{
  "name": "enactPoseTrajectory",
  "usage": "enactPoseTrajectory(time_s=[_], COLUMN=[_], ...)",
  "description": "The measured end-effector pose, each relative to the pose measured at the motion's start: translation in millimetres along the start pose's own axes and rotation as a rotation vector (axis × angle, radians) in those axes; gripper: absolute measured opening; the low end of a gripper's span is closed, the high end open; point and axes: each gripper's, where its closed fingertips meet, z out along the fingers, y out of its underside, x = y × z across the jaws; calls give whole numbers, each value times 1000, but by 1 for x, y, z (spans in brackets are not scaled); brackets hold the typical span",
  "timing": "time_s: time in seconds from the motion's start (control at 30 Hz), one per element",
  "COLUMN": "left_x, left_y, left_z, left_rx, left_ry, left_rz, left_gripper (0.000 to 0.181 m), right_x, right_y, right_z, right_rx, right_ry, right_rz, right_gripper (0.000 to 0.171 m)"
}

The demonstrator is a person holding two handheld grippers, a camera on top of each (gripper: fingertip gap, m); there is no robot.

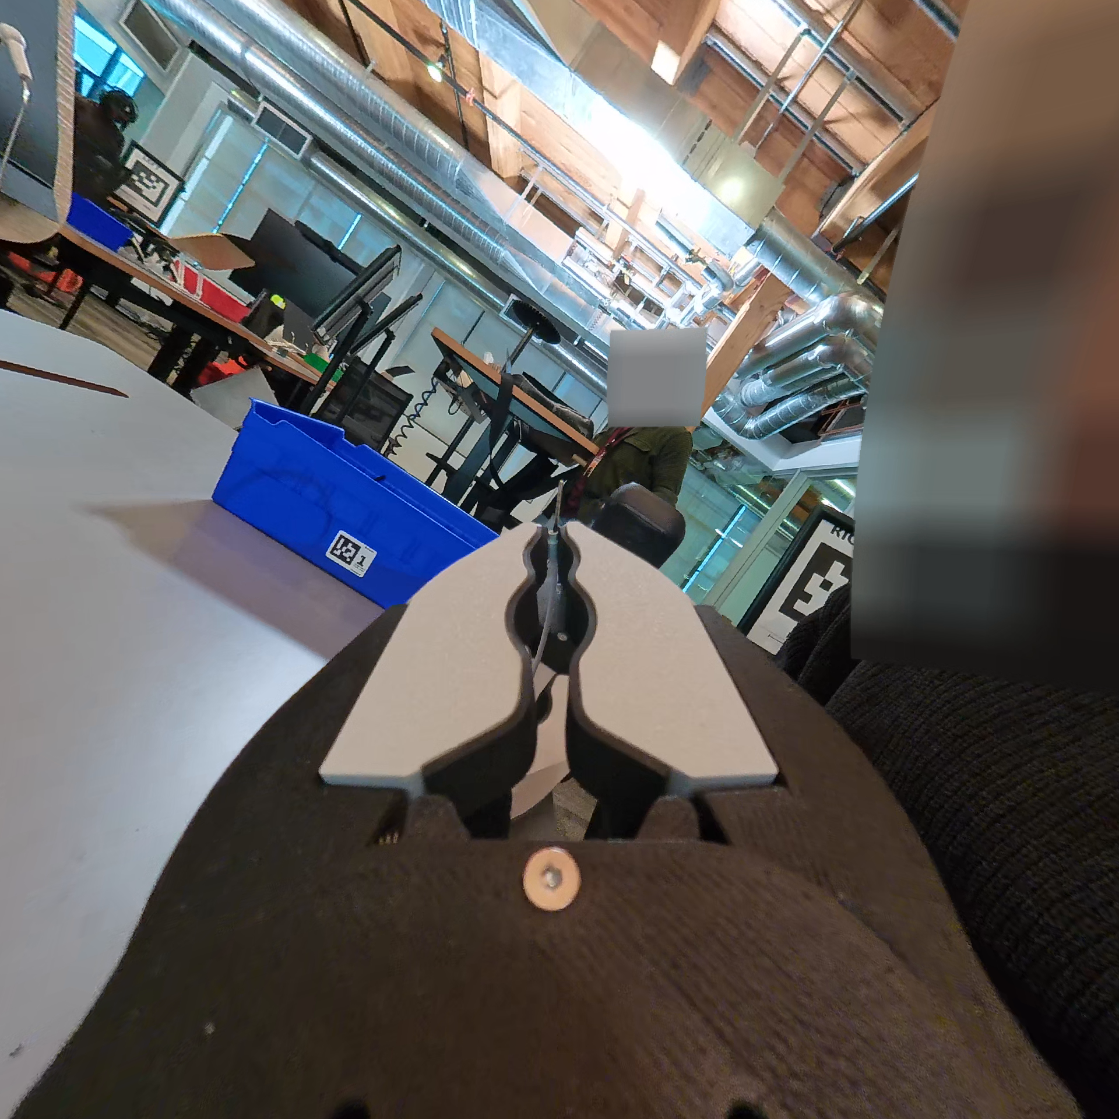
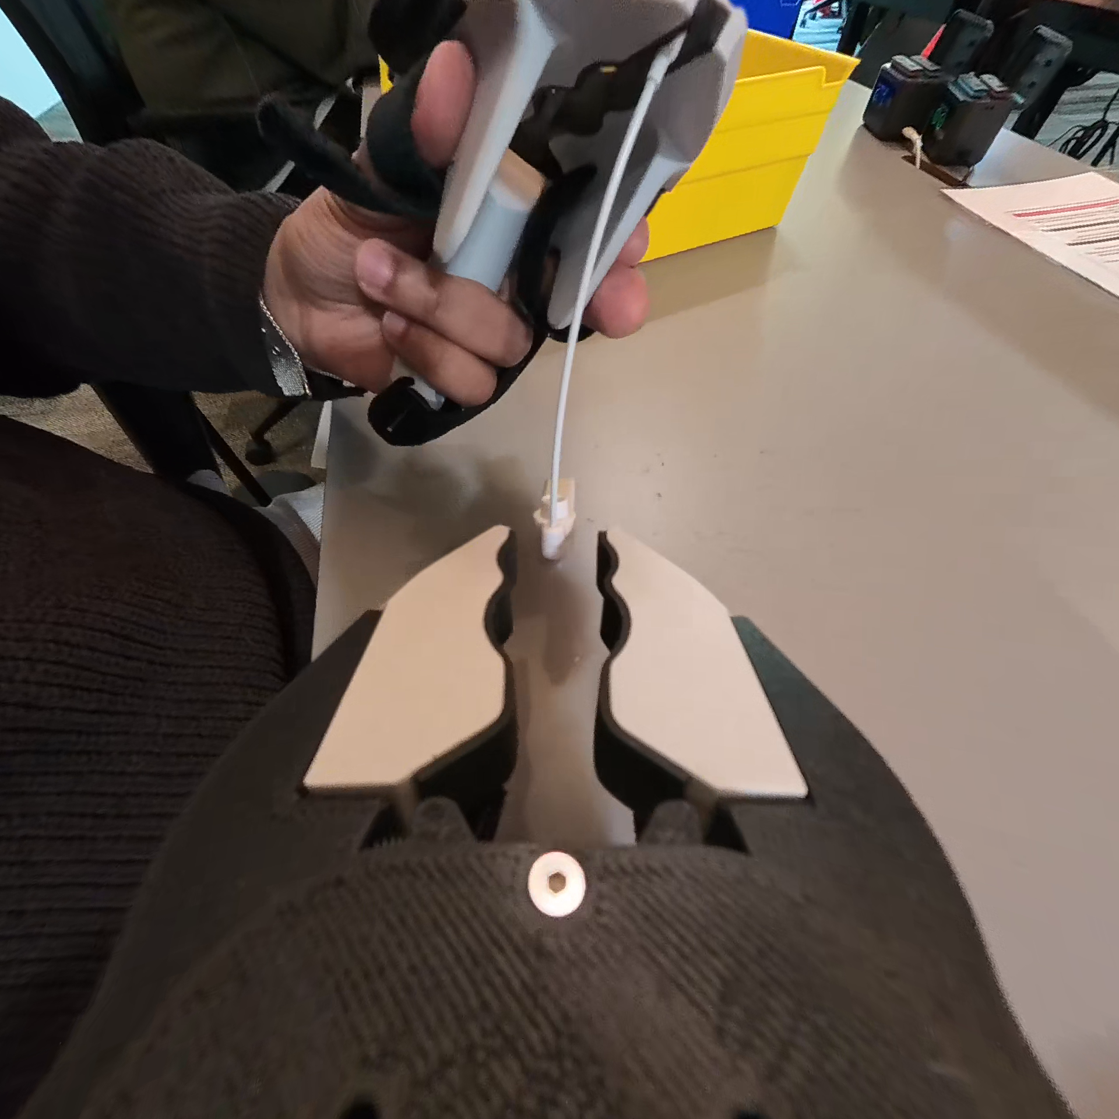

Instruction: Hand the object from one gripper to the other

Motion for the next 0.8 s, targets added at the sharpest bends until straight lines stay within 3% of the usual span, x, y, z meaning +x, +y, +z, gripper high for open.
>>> enactPoseTrajectory(time_s=[0.27, 0.5, 0.7, 0.8], left_x=[5, -1, -20, -27], left_y=[1, -4, -3, 4], left_z=[2, -2, -4, -3], left_rx=[12, 49, 51, 5], left_ry=[28, -5, -119, -164], left_rz=[-6, -12, -23, 7], left_gripper=[3, 9, 64, 72], right_x=[-1, 3, 16, 23], right_y=[1, -3, -14, -23], right_z=[0, -3, -14, -23], right_rx=[-6, 16, 99, 176], right_ry=[11, 30, 53, 47], right_rz=[-34, -25, 58, 135], right_gripper=[13, 13, 13, 13])
